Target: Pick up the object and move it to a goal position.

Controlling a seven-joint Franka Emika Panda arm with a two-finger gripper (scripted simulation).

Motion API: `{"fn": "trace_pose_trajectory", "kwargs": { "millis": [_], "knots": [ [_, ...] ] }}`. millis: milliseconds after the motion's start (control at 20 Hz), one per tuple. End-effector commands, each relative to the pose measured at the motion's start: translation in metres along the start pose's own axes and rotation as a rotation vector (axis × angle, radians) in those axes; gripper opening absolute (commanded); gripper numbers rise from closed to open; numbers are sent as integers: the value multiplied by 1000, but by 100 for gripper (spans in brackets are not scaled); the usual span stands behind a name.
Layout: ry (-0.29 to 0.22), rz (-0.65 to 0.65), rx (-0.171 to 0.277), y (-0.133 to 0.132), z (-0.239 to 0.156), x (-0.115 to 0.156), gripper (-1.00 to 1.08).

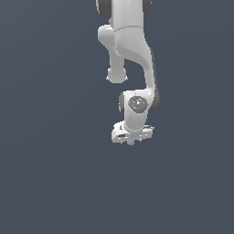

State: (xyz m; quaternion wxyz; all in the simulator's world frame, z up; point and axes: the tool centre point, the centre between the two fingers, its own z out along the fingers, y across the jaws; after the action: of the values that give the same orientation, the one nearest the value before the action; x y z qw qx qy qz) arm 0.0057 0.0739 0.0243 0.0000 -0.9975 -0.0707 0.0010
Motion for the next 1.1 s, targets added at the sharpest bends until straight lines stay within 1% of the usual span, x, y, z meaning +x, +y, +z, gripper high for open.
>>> {"fn": "trace_pose_trajectory", "kwargs": {
  "millis": [0,50,100,700,1050],
  "knots": [
    [2,0,0,0,3,1,100],
    [2,0,0,0,4,1,100],
    [2,0,0,0,4,1,-100],
    [2,0,0,1,2,1,-100],
    [2,0,0,9,-21,0,-100]
  ]
}}
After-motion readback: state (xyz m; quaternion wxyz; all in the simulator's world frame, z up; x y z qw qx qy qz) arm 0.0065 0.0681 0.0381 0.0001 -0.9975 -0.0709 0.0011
